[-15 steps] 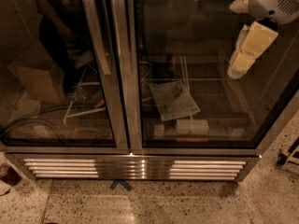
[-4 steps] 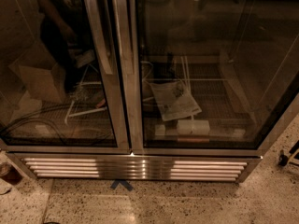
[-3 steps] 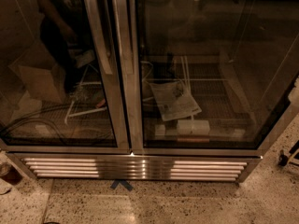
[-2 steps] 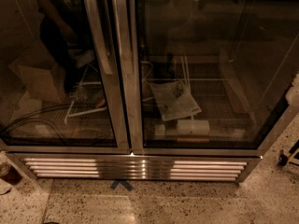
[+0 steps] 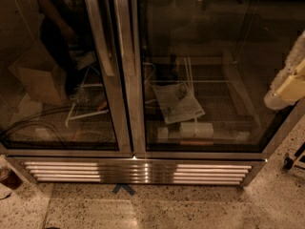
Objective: Place 7up can into top drawer
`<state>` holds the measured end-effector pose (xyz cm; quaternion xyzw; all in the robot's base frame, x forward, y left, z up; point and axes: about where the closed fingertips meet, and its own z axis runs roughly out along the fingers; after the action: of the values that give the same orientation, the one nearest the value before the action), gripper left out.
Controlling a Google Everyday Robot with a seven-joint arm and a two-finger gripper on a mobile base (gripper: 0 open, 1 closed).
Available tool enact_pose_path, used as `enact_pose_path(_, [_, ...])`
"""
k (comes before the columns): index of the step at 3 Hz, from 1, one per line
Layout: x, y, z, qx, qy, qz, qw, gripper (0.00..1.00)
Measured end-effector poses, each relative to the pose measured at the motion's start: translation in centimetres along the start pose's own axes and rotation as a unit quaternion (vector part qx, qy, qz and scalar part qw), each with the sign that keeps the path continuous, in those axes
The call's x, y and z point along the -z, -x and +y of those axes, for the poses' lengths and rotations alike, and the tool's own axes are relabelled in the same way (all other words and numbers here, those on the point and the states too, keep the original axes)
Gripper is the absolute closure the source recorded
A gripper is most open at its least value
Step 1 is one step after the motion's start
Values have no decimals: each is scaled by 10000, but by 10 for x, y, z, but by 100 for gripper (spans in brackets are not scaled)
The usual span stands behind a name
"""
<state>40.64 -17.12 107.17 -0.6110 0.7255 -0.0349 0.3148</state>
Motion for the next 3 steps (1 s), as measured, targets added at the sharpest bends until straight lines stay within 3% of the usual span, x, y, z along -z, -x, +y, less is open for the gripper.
enact_pose_path(2, [-41, 47, -8, -209, -437, -141, 9987, 0])
enact_pose_path(3, [-61, 54, -21, -348, -554, -304, 9974, 0])
